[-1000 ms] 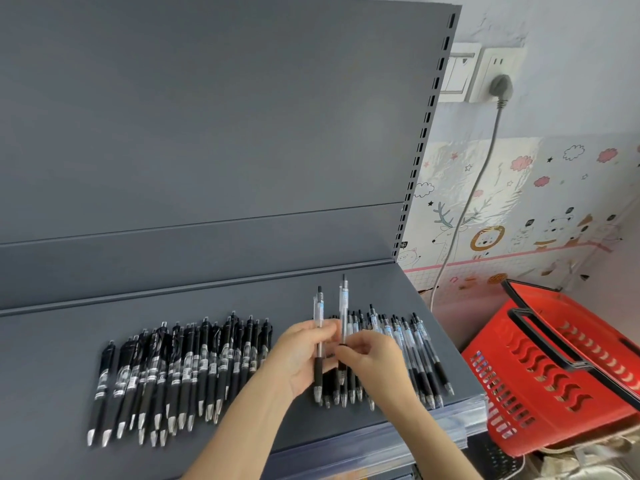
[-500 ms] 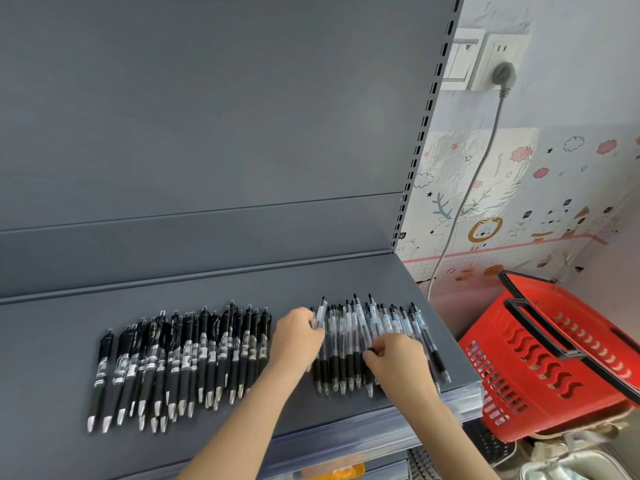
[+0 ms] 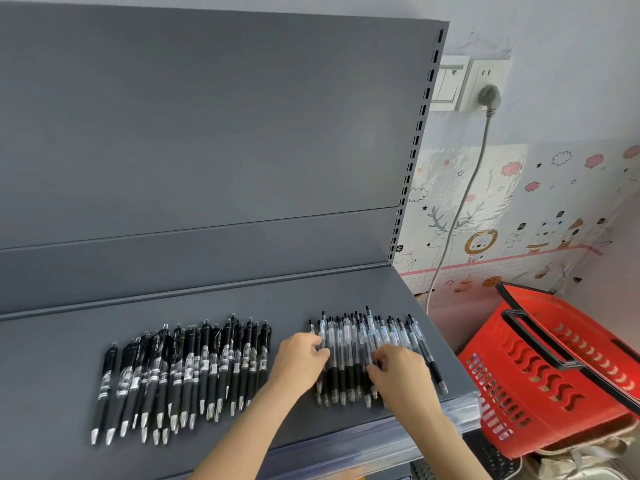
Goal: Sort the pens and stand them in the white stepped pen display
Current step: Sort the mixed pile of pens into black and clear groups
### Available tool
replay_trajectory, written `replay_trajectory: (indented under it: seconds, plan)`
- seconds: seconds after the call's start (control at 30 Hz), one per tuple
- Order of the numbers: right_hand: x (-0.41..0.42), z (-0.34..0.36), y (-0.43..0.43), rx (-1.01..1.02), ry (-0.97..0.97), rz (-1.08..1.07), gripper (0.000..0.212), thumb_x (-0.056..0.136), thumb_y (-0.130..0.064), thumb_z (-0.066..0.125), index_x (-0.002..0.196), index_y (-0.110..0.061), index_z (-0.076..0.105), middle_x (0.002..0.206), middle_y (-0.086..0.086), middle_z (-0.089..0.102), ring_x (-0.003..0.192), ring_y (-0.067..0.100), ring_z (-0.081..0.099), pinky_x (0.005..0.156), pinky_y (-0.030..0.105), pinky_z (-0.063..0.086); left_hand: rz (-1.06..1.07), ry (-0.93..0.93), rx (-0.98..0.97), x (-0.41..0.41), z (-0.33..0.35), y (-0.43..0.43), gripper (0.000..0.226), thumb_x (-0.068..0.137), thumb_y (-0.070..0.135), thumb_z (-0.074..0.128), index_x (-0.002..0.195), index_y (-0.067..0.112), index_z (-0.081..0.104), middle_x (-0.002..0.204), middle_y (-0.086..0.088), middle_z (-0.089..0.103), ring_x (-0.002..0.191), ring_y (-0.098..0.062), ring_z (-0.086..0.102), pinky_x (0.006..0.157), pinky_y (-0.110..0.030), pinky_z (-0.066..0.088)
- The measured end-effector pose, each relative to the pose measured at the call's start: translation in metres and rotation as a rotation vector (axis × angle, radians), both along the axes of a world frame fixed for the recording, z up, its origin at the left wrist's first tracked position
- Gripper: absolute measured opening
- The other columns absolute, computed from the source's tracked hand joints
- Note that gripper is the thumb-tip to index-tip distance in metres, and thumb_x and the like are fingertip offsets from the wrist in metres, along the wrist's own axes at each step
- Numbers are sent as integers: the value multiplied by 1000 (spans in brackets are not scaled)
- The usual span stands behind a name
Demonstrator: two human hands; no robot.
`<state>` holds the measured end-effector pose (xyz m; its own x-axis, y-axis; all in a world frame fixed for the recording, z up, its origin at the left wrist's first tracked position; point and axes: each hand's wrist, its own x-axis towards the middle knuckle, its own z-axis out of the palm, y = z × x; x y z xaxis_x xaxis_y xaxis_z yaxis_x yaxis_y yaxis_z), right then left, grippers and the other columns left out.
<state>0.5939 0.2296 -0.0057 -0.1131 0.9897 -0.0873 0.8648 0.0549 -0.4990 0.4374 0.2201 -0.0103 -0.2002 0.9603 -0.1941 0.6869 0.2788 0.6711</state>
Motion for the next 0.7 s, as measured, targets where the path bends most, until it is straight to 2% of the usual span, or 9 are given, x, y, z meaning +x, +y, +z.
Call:
replay_trajectory:
  seconds: [0.07, 0.1, 0.13, 0.2, 0.27, 0.33, 0.4, 0.53, 0.7]
  plan:
    - [3, 4, -4, 21, 2, 9, 17, 88, -18, 52, 93, -7, 64, 86, 5, 65, 73, 20, 58, 62, 28, 48, 13, 1, 32, -3, 6, -5, 14, 92, 18, 48, 80, 20, 55, 79, -4, 49, 74, -17, 42, 63, -23, 30]
    - [5, 6, -6, 38, -9, 16, 15, 89, -19, 51, 91, -9, 63, 87, 3, 64, 71, 18, 55, 60, 26, 45, 18, -6, 51, -6, 8, -10, 15, 92, 17, 47, 83, 23, 58, 83, -4, 52, 78, -18, 45, 64, -23, 32]
    - [7, 6, -8, 56, -20, 26, 15, 90, -21, 50, 91, -12, 62, 89, 2, 63, 72, 18, 55, 59, 25, 43, 25, -10, 75, -8, 11, -16, 17, 93, 17, 47, 97, 21, 64, 90, -5, 57, 83, -18, 50, 70, -22, 36]
    - [8, 4, -13, 90, -17, 54, 20, 93, -26, 49, 103, -15, 61, 97, -1, 60, 81, 16, 55, 61, 22, 41, 59, 5, 121, -16, 13, -33, 32, 94, 20, 47, 124, 17, 58, 111, -2, 60, 92, -12, 54, 82, -17, 37]
    - [4, 2, -18, 122, 21, 112, 32, 94, -33, 49, 121, -19, 56, 108, -4, 58, 94, 13, 52, 70, 18, 42, 110, 2, 167, -27, 13, -53, 33, 94, 21, 48, 127, 17, 56, 117, 0, 58, 93, -7, 52, 85, -13, 38]
    - [-3, 0, -19, 151, 60, 187, 43, 93, -37, 49, 132, -20, 48, 122, -5, 56, 111, 14, 50, 87, 20, 43, 196, 5, 195, -39, 14, -72, 32, 94, 20, 49, 125, 17, 58, 119, 1, 58, 93, -4, 53, 86, -11, 40]
    - [-14, 0, -23, 141, 73, 245, 46, 93, -37, 50, 134, -18, 46, 126, -2, 55, 117, 16, 49, 94, 24, 42, 290, 21, 218, -55, 13, -94, 32, 94, 19, 49, 126, 17, 57, 120, 2, 59, 92, -2, 52, 81, -5, 38]
    - [-37, -4, -36, 96, 97, 310, 45, 91, -34, 54, 133, -15, 49, 125, 0, 56, 117, 18, 53, 95, 28, 42, 440, 42, 213, -88, 10, -135, 33, 95, 19, 49, 126, 17, 56, 119, 3, 61, 92, -1, 51, 79, -6, 34]
    - [-74, -3, -56, 86, 105, 386, 44, 92, -32, 53, 132, -14, 49, 123, 0, 56, 111, 14, 56, 90, 22, 42, 553, 34, 214, -130, 4, -169, 30, 93, 16, 51, 122, 15, 60, 112, 2, 63, 91, -5, 53, 78, -10, 34]
